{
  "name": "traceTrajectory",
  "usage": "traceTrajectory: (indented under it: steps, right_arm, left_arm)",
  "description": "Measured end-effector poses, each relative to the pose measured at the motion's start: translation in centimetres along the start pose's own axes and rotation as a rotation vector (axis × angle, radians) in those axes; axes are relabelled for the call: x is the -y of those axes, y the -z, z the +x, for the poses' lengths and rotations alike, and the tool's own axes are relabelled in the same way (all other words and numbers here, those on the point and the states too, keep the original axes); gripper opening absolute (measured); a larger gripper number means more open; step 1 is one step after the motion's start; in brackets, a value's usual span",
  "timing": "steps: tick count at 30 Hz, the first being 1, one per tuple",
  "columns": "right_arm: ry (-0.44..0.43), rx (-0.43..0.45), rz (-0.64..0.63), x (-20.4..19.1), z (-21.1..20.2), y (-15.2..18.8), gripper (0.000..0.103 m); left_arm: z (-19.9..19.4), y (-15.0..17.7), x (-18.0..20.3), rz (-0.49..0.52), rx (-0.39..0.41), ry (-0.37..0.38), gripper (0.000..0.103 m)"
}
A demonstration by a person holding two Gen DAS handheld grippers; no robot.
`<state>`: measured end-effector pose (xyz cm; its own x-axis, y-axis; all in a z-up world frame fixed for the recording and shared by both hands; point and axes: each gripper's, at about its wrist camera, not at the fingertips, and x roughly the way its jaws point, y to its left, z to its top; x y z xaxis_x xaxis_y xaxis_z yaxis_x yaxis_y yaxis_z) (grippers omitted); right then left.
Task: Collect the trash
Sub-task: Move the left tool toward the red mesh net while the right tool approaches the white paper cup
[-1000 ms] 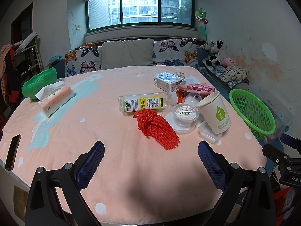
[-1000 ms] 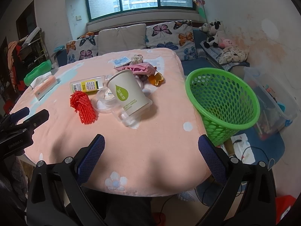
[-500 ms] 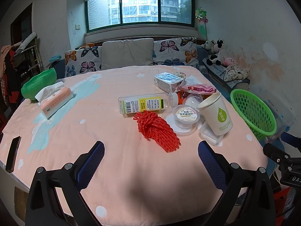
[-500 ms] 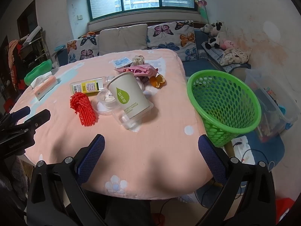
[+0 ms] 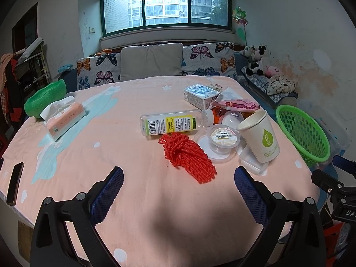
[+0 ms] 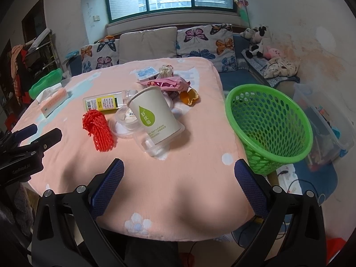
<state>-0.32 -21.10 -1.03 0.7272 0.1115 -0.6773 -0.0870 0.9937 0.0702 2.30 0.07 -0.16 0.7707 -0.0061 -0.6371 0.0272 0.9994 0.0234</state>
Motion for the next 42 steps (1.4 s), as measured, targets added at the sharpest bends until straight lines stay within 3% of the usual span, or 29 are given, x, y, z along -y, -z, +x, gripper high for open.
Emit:
traceTrajectory:
  steps: [19,28,42]
  right_arm:
    - [-0.087,0.006,-0.068,-0.8,2.8,-2.7,0.098]
    - [-0.109,0.008,-0.188,-2.5,5.5,-4.9,0.096]
    - [-0.093,-0.059,-0.281,-4.0,11.2,-6.4,0.087]
  left_arm:
    - [2.6,-1.3,-2.2,-0.035,-0.043,-0.031,0.097]
    - [4.4,-1.5,-4.1,-0.07,-0.085,-0.036,0.097]
    - [8.4,-2.4,-4.2,-0.08,-0.143,0.04,0.097]
